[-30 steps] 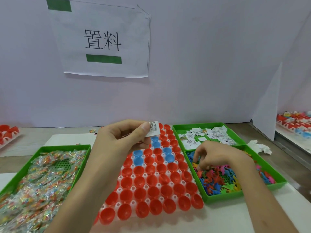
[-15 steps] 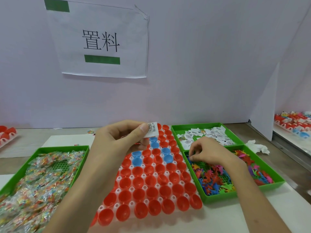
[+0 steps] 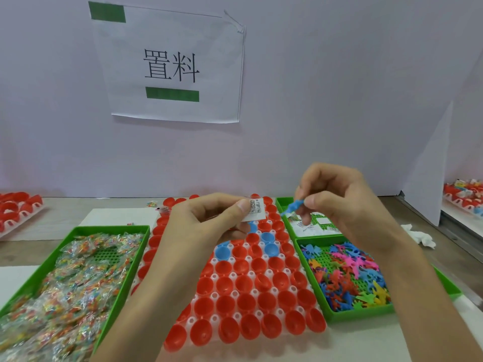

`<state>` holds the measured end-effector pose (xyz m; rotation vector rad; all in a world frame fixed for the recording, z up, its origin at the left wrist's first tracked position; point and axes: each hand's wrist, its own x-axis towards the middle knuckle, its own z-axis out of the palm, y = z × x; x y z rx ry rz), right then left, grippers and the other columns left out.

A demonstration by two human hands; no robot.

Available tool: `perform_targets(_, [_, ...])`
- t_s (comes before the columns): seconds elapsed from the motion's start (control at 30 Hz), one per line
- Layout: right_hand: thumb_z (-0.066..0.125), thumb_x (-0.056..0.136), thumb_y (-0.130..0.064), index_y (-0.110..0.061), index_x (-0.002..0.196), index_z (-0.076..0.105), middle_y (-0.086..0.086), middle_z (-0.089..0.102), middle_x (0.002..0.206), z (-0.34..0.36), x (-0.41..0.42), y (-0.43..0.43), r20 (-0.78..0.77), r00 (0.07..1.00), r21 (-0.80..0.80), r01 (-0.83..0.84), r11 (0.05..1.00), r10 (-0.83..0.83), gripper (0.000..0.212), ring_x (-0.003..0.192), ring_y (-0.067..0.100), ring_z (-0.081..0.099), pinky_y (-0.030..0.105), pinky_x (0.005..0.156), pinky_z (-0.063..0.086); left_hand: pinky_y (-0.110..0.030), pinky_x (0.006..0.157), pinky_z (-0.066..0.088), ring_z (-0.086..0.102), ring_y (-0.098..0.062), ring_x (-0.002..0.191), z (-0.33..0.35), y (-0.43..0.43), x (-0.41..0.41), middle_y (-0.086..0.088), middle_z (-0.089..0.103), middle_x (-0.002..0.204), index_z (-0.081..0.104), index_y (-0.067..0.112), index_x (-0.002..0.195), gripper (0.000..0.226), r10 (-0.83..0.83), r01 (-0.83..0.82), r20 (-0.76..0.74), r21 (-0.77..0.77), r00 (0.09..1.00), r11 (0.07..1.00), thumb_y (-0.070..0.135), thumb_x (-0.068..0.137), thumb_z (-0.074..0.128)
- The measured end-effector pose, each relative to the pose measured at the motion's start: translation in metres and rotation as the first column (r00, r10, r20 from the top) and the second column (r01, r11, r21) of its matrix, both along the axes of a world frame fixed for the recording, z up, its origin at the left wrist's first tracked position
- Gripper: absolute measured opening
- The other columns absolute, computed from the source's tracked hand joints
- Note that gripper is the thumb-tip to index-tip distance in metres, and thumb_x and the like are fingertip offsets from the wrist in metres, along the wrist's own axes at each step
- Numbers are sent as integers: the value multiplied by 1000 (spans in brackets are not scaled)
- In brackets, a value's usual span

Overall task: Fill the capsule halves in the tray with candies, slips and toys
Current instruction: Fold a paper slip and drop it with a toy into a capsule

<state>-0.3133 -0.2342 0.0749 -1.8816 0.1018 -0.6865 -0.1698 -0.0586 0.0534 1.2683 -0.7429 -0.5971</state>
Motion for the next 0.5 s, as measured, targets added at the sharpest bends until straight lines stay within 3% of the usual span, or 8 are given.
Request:
perform_targets(0.13, [69,76,-14,-14,80,68,9,68,74,6,11,29,90,990,26,-114,993,111,4,64,21,65,28,67,54,-17,68,55,69,-13,67,-1,0,-3,-6,72,72,82,12,87,16,-15,15,-6,-24,1000,1000,24,82,72])
perform_targets(0.23, [71,81,-11,-14,81,69,2,69,77,2,18,38,45,999,-57,4,998,-1,4,71,14,67,23,70,54,-18,68,55,69,-13,69,-2,-1,-3,-7,73,78,82,12,91,22,-26,24,-36,-54,999,998,28,79,72])
perform_targets(0.3, [71,84,-9,-14,83,70,0,70,78,1,21,41,25,998,-97,67,993,-65,5,76,17,69,28,73,58,-18,68,55,70,-12,72,0,-1,-3,-6,75,83,82,12,90,23,-54,47,-99,-75,994,996,28,77,72])
perform_targets(0.4, [71,88,-2,-15,83,70,2,73,79,2,23,44,9,994,-105,113,988,-113,15,78,18,74,35,79,62,-18,68,57,74,-13,77,1,0,-2,-7,77,90,82,13,89,24,-124,99,-227,-118,966,988,28,72,74])
perform_targets(0.5, [69,88,1,-12,83,70,1,74,79,2,24,46,25,990,-102,143,984,-141,14,76,17,75,31,76,62,-19,69,57,75,-15,83,2,0,-2,-10,78,96,82,12,91,29,-178,137,-288,-157,941,978,29,69,75])
